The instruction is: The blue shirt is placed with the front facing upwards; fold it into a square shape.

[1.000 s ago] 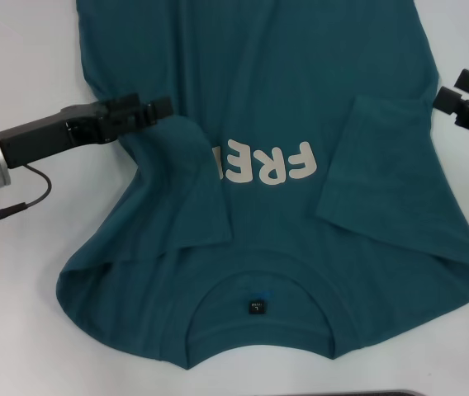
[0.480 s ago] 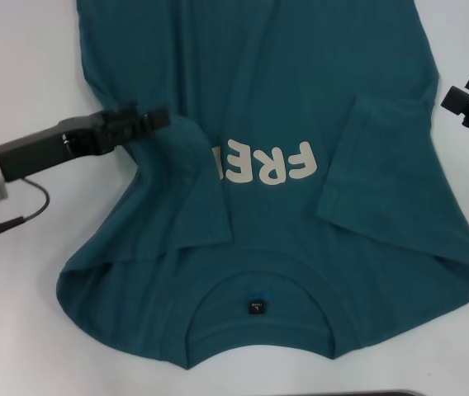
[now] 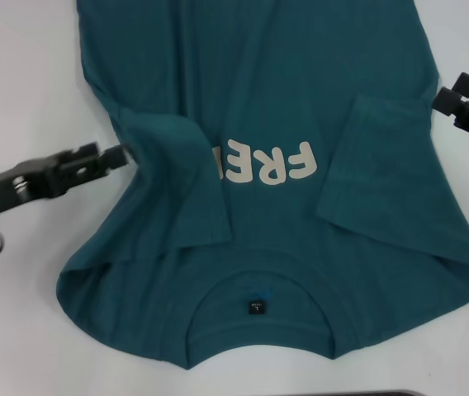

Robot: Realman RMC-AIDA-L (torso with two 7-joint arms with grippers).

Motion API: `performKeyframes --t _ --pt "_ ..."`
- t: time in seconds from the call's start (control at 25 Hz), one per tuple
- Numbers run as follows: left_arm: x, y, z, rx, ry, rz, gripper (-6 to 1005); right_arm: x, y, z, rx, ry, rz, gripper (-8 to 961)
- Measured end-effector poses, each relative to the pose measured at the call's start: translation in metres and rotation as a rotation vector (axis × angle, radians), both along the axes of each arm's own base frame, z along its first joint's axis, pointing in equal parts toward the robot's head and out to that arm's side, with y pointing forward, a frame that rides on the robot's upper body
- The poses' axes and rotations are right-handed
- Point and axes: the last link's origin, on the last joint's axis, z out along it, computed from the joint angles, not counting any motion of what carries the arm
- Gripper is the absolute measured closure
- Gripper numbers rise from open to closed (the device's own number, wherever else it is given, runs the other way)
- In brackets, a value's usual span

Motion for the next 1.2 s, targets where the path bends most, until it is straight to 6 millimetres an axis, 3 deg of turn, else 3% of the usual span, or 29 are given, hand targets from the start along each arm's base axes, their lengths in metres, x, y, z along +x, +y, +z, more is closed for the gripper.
performKeyframes --t 0.28,0.48,1.2 --pt "-0.019 -0.034 0.019 -0.038 -0.01 0.001 105 -0.006 0.007 -0.001 -0.031 0.02 0.009 29" --pt "-0.029 -0.05 0.018 -0.074 0.01 0.022 112 -0.011 0.012 0.0 -0.053 0.022 0.021 29" --pt "-0.052 -0.067 0.003 -0.143 0.136 0.082 113 -0.016 0.016 0.0 -0.07 0.022 0.042 28"
